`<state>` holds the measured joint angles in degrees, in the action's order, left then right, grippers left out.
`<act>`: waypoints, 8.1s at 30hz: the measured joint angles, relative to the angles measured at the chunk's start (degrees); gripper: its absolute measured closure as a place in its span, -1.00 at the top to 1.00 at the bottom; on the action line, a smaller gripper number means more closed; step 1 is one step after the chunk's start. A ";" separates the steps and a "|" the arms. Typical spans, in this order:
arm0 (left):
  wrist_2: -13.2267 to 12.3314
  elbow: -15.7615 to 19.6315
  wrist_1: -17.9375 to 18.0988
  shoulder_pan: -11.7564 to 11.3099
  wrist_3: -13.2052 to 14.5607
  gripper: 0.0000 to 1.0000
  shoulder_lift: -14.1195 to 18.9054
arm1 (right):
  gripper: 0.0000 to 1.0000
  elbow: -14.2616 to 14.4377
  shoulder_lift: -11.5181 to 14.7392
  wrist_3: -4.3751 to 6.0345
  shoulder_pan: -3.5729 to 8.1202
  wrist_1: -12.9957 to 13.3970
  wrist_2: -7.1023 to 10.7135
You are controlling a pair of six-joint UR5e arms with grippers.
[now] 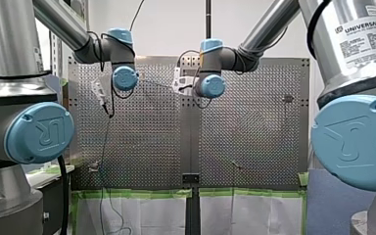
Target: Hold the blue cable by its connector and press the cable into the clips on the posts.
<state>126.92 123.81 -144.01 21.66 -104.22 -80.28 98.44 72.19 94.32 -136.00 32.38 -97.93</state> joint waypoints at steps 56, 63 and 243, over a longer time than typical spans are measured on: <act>-8.44 -14.93 -12.38 -13.81 -0.63 -1.00 -1.15 | -1.00 -18.58 -5.00 0.62 -0.87 -3.69 4.91; -13.04 -16.80 -12.40 -18.42 -0.53 -1.00 -3.41 | -1.00 -20.36 -6.77 0.62 -1.22 -4.14 5.01; -43.15 -19.26 -35.03 -25.77 11.14 0.98 2.59 | -1.00 -27.15 -11.75 0.97 6.12 -7.58 6.71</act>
<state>83.77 104.55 -179.04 -4.11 -93.08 -77.69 71.29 60.44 95.29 -129.88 24.80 -91.21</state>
